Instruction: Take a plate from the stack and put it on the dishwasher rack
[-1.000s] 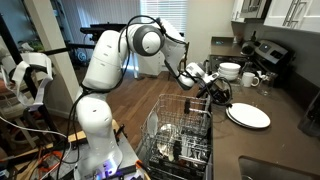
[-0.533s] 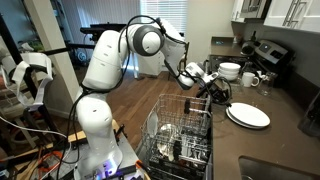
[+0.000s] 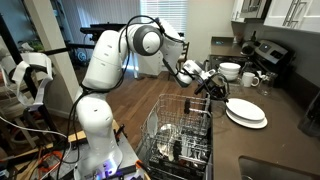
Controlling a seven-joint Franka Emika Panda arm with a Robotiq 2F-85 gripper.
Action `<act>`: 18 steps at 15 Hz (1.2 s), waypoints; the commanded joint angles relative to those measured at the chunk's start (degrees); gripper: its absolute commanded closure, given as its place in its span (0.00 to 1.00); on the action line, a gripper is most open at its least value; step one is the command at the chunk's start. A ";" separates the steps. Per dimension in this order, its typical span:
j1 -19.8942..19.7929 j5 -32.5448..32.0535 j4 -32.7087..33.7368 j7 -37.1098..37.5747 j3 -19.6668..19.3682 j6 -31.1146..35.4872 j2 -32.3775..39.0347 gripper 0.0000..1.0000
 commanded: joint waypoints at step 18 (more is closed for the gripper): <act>0.04 -0.51 2.38 -1.15 0.05 1.33 0.59 0.11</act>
